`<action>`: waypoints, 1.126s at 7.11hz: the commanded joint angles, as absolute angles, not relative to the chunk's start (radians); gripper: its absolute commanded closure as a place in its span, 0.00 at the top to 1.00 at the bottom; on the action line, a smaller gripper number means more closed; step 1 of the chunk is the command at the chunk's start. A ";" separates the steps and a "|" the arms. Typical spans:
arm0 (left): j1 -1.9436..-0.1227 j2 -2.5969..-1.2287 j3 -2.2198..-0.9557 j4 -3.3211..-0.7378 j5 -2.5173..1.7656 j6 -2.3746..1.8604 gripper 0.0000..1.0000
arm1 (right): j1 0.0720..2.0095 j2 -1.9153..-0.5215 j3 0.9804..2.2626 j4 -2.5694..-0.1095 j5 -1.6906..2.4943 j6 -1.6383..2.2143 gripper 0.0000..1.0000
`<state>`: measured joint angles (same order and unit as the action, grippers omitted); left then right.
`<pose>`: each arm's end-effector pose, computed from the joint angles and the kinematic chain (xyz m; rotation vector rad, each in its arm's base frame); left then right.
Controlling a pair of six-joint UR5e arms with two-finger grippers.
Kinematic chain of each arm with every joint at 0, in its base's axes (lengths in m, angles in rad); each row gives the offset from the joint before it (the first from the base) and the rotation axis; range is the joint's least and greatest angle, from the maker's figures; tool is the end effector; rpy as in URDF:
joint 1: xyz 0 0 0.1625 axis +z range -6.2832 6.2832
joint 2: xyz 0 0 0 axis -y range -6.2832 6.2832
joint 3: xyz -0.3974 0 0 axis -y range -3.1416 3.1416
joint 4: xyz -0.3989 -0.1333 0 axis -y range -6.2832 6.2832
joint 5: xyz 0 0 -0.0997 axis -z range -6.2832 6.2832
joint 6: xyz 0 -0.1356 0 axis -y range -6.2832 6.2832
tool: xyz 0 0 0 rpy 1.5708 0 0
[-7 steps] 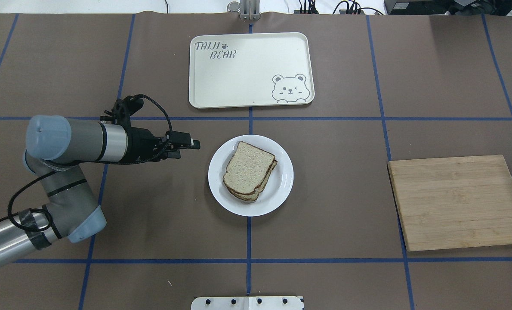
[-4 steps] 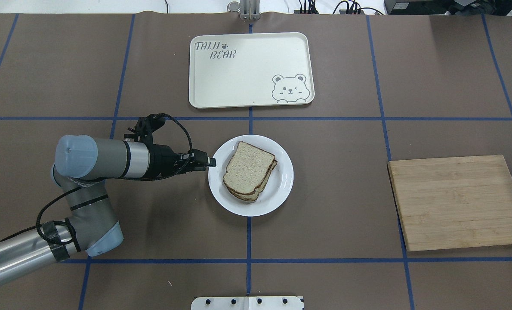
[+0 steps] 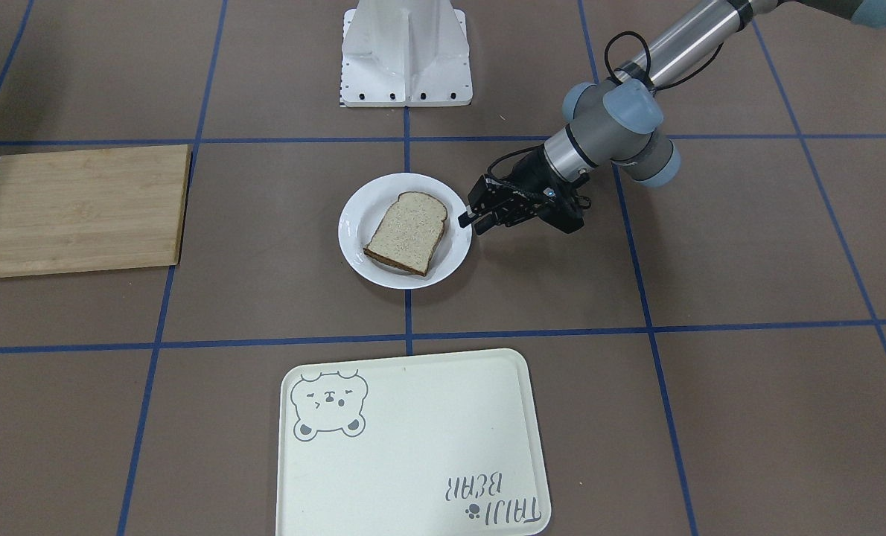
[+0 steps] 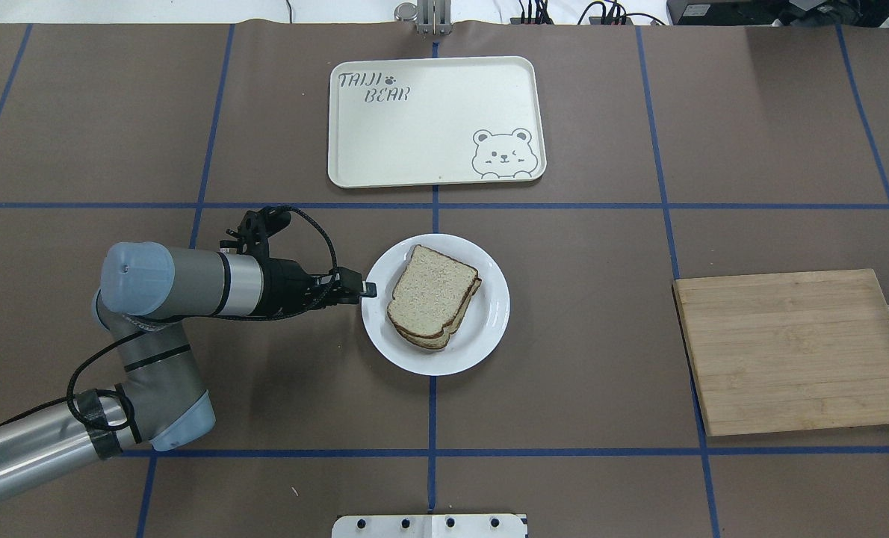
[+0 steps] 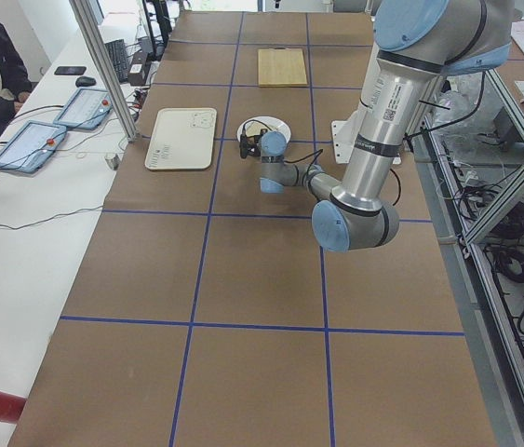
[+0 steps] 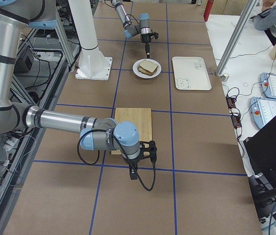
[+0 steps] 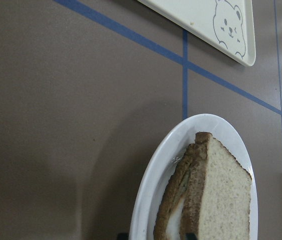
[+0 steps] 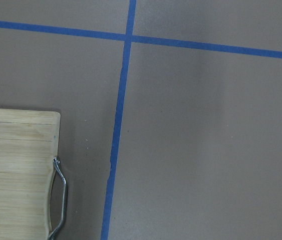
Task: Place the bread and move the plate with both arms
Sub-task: 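Reach the left gripper to the plate rim nearest it and grip it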
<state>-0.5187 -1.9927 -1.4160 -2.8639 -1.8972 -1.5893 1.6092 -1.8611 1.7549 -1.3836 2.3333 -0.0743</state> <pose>0.5434 -0.4136 0.3214 0.1330 1.5576 -0.1688 0.0546 -0.3884 0.6752 0.1199 -0.7566 -0.0650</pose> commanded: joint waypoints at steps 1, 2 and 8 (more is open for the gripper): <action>-0.514 -1.997 -1.398 -2.864 -1.896 -1.589 0.47 | 1.609 -1.861 1.755 -1.384 2.333 -0.074 1.00; -0.505 -2.000 -1.397 -2.864 -1.896 -1.591 0.47 | 1.609 -1.861 1.753 -1.384 2.333 -0.074 1.00; -0.445 -2.008 -1.397 -2.875 -1.833 -1.591 0.21 | 1.609 -1.861 1.750 -1.385 2.333 -0.074 1.00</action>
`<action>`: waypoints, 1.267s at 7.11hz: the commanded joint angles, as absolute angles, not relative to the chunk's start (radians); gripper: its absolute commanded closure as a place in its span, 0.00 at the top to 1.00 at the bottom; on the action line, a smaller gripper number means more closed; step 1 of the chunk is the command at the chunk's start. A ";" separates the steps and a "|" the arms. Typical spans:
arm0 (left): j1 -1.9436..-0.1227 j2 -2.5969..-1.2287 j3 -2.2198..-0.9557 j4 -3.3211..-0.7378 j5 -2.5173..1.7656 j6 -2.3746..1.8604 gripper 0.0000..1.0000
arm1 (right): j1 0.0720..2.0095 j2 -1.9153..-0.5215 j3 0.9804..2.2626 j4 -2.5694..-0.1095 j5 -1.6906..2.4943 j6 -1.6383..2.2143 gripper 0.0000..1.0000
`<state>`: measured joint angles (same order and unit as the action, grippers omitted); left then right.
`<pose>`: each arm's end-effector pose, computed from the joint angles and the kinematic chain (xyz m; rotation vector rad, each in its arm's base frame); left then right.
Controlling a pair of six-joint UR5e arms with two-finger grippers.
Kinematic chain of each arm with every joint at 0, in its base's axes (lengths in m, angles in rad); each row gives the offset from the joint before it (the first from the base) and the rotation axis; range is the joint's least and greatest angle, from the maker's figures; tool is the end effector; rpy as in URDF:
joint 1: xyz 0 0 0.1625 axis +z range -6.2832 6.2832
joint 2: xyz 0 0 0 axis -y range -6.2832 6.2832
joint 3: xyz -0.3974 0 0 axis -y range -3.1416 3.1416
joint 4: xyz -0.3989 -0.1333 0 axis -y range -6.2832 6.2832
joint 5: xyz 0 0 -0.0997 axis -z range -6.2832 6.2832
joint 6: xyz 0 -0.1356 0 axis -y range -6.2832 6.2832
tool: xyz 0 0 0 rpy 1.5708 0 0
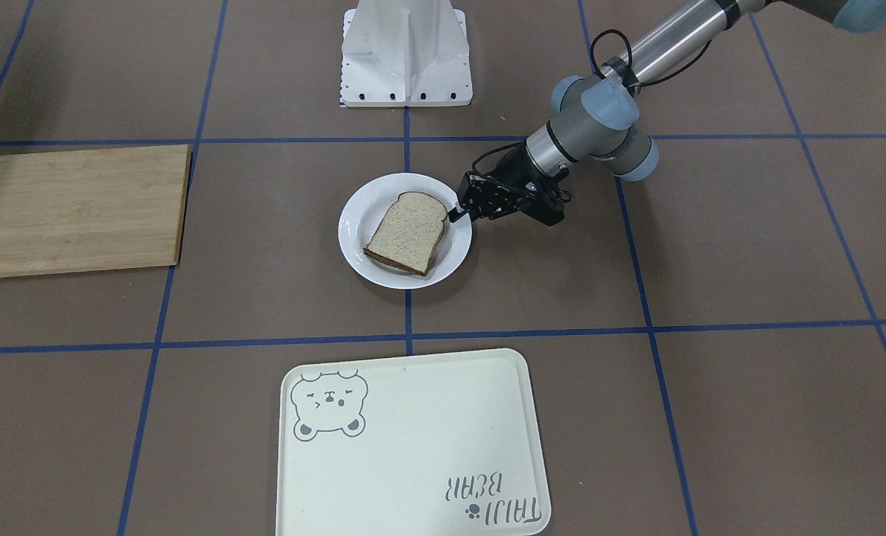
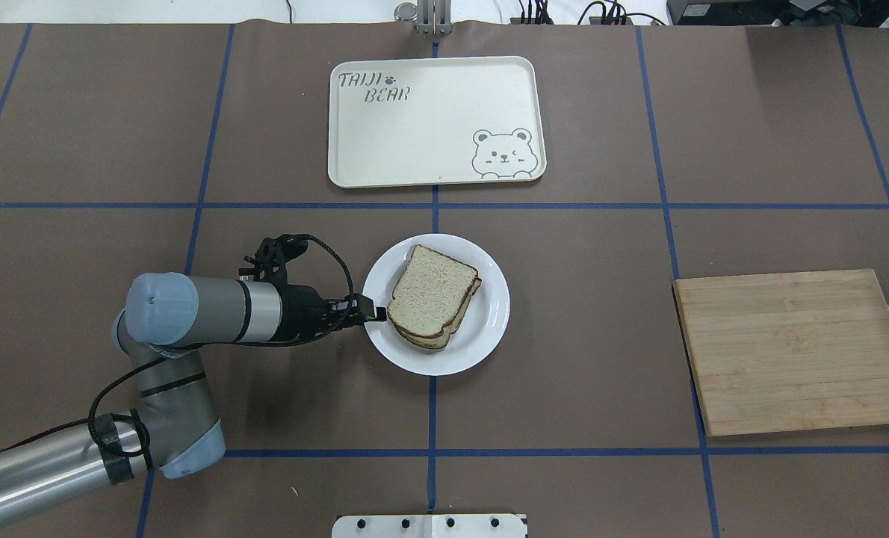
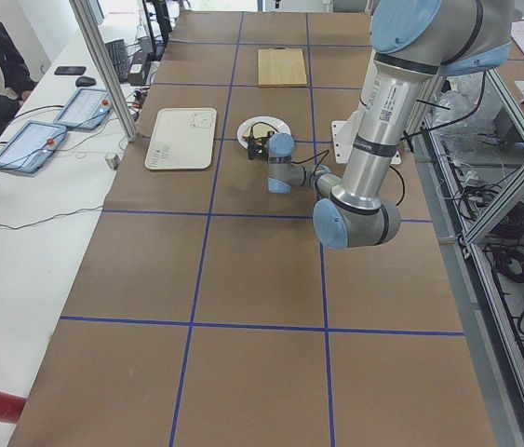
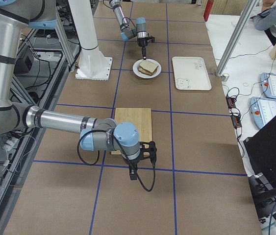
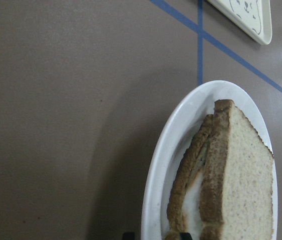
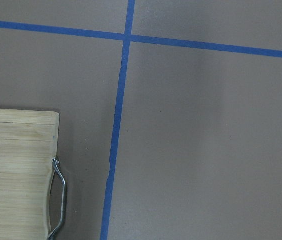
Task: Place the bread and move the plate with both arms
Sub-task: 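Slide the plate with the left gripper onto the cream bear tray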
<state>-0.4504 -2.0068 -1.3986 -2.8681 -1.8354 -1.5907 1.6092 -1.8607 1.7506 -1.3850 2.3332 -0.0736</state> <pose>0.5739 -0.3862 0.3203 0.1276 1.5586 -0.1640 0.0546 -0.3879 0.6774 0.1146 -0.7569 -0.0623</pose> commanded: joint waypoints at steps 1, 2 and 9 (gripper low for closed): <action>-0.434 -2.016 -1.387 -2.905 -1.816 -1.594 0.00 | 1.609 -1.861 1.750 -1.385 2.333 -0.074 1.00; -0.428 -2.019 -1.368 -2.931 -1.795 -1.611 0.00 | 1.609 -1.861 1.750 -1.384 2.333 -0.074 1.00; -0.556 -2.120 -1.342 -2.979 -1.652 -2.084 0.00 | 1.609 -1.853 1.746 -1.385 2.333 -0.074 1.00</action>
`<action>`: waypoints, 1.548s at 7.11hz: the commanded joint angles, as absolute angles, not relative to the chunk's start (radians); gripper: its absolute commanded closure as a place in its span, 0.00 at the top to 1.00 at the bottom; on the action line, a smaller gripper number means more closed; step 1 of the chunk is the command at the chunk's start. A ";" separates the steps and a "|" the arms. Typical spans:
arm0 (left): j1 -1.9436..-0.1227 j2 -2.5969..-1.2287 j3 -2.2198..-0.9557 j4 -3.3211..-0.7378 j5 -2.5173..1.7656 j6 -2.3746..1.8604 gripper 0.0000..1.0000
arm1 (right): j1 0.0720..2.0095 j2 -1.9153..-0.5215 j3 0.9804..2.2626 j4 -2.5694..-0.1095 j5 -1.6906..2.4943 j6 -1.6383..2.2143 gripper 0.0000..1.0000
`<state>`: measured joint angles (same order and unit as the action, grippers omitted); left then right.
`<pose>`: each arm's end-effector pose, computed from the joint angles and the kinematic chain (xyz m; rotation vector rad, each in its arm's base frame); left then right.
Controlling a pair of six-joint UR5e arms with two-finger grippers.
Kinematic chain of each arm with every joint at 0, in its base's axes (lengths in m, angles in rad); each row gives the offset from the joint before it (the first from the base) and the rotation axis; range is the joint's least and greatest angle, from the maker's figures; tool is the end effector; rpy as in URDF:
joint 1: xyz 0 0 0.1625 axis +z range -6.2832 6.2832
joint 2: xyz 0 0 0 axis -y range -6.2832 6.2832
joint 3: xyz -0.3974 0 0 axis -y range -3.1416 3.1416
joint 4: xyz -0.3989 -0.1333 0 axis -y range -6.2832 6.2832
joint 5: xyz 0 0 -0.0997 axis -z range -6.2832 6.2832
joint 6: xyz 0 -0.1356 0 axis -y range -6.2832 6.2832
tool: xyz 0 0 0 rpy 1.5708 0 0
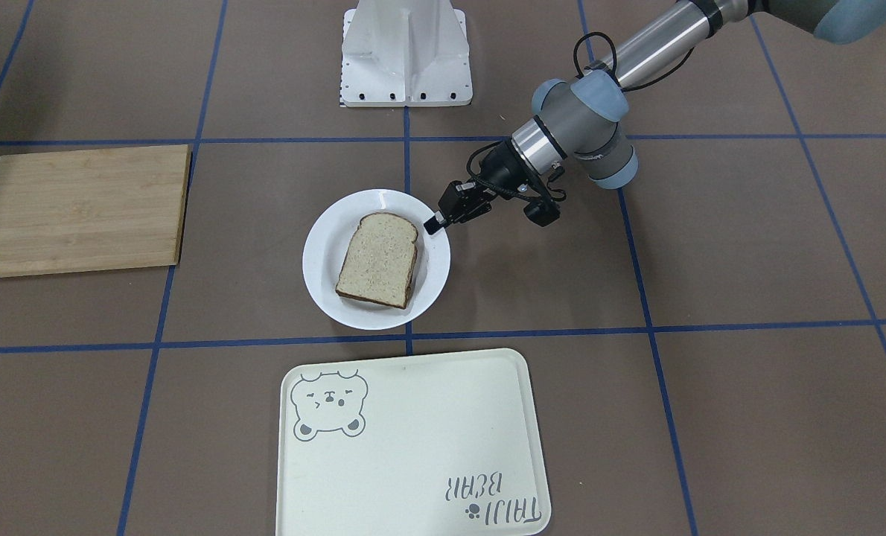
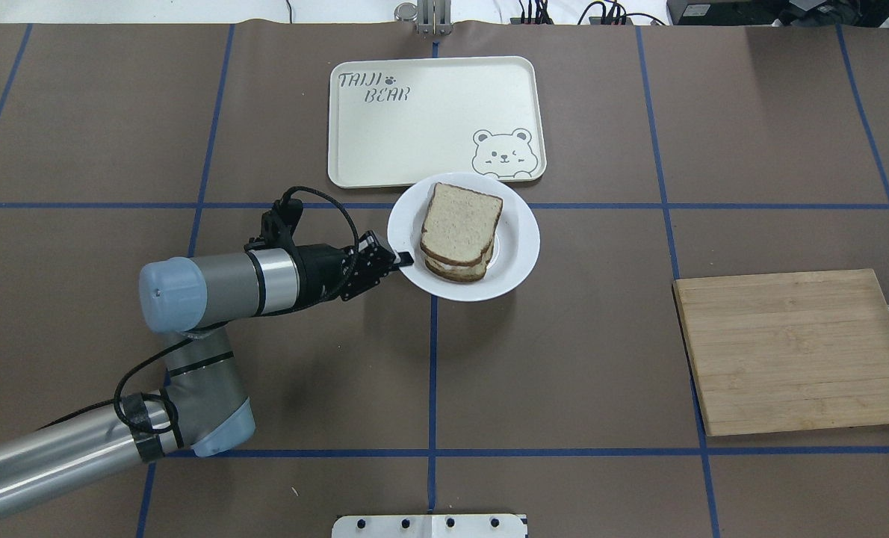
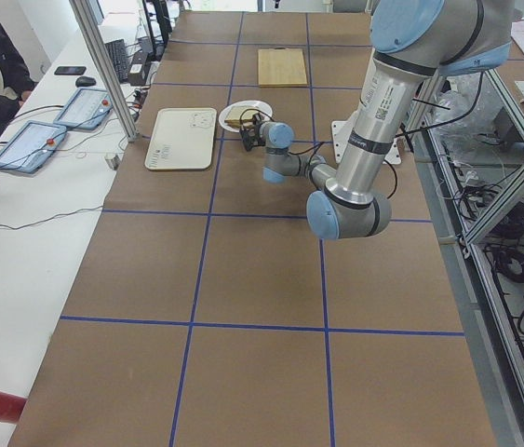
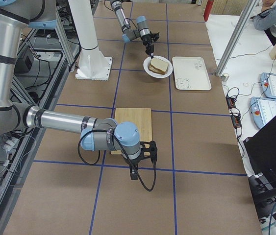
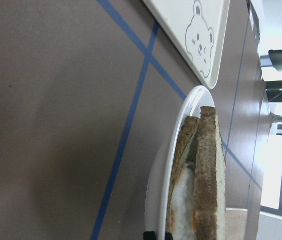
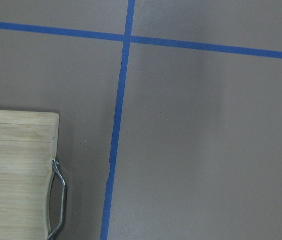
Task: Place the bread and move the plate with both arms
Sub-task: 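Slide the plate with the left gripper onto the cream bear tray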
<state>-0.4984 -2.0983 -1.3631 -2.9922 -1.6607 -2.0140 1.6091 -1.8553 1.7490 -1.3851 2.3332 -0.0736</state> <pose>0.5525 -0.4386 0.2593 -0.0183 1.7800 -0.6086 0.0546 -0.3905 0.6761 0.1180 -0.7567 -0.0638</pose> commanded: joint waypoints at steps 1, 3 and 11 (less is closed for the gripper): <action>-0.607 -2.164 -1.278 -2.973 -1.646 -2.135 0.00 | 1.609 -1.852 1.746 -1.385 2.333 -0.074 1.00; -0.667 -2.288 -1.128 -2.865 -1.587 -2.167 0.00 | 1.609 -1.848 1.746 -1.384 2.333 -0.074 1.00; -0.627 -2.320 -1.111 -2.682 -1.522 -1.797 0.98 | 1.609 -1.844 1.749 -1.382 2.327 -0.074 1.00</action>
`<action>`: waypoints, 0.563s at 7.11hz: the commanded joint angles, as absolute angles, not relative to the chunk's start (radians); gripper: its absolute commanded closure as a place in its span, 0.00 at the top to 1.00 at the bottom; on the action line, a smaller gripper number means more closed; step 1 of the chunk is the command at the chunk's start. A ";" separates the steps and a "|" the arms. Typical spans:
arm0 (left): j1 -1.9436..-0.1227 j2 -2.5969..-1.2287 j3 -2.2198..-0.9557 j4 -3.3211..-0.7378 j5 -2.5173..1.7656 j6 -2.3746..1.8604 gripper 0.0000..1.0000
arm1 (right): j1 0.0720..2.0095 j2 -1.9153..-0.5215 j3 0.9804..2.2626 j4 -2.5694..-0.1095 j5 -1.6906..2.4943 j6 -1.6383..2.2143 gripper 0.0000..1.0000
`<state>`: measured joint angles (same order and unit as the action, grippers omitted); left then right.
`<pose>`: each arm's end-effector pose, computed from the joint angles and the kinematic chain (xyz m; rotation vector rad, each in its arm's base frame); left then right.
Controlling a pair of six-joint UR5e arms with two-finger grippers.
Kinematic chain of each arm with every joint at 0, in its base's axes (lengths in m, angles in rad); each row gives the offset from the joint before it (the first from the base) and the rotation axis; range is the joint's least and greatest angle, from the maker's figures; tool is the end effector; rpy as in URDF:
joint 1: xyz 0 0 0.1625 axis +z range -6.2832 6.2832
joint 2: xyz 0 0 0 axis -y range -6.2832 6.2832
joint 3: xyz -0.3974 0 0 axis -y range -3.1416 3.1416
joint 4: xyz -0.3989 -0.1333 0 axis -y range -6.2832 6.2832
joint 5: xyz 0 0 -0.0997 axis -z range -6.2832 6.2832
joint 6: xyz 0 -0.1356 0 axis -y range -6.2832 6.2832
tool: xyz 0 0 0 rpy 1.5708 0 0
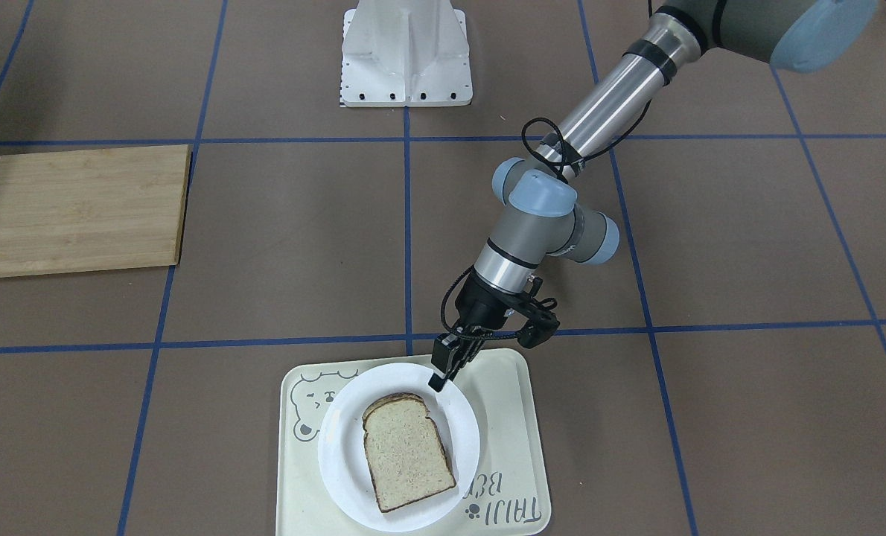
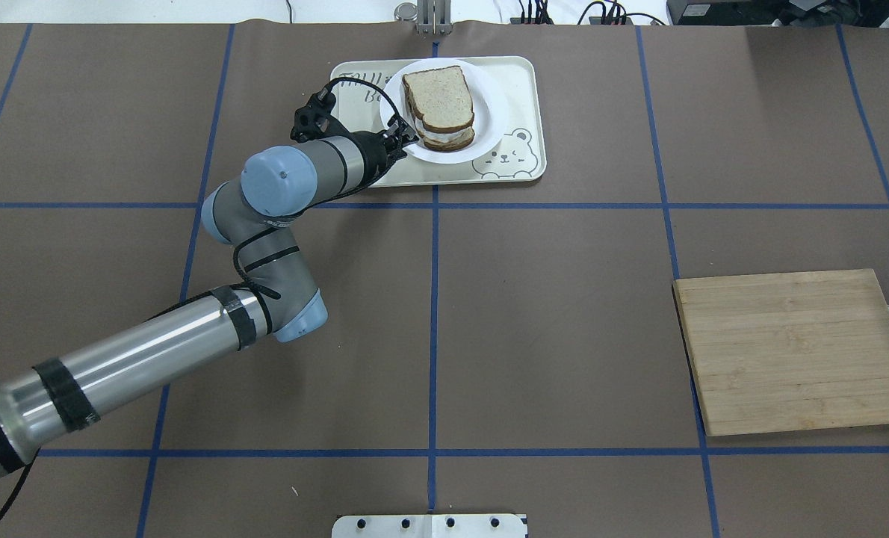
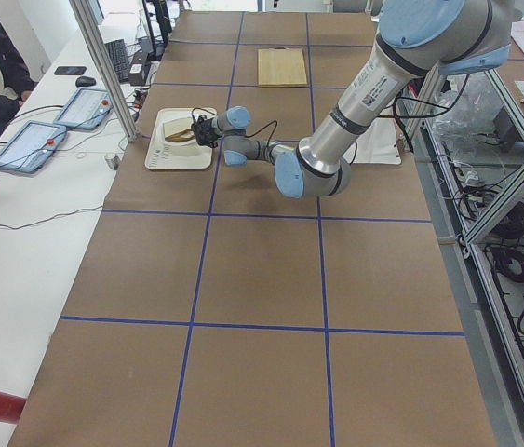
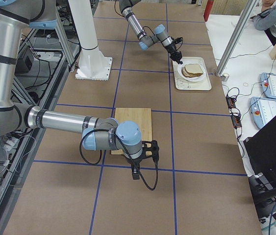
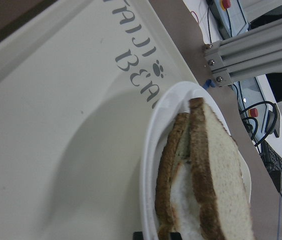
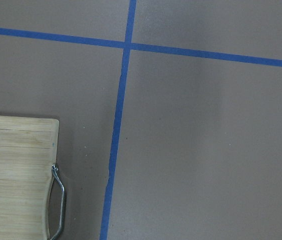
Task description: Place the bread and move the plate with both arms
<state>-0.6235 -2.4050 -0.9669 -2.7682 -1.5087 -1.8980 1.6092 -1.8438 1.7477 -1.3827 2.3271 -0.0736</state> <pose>0.5918 -0.6002 0.2590 0.2708 1.4554 -0.8225 0.0555 -0.3964 0.6725 0.1298 -0.7498 -0.0683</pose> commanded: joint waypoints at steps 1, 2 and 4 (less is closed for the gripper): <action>-0.641 -2.216 -1.282 -2.551 -1.631 -1.643 0.98 | 1.609 -1.842 1.749 -1.382 2.327 -0.074 1.00; -0.694 -2.144 -1.437 -2.373 -1.735 -1.521 0.99 | 1.609 -1.844 1.749 -1.382 2.326 -0.075 1.00; -0.759 -2.010 -1.814 -1.894 -1.804 -1.104 0.98 | 1.609 -1.845 1.747 -1.381 2.322 -0.075 1.00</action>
<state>-0.7192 -2.0964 -1.5820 -2.1864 -1.7584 -1.3606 1.6092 -1.8442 1.7479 -1.3818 2.3250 -0.0749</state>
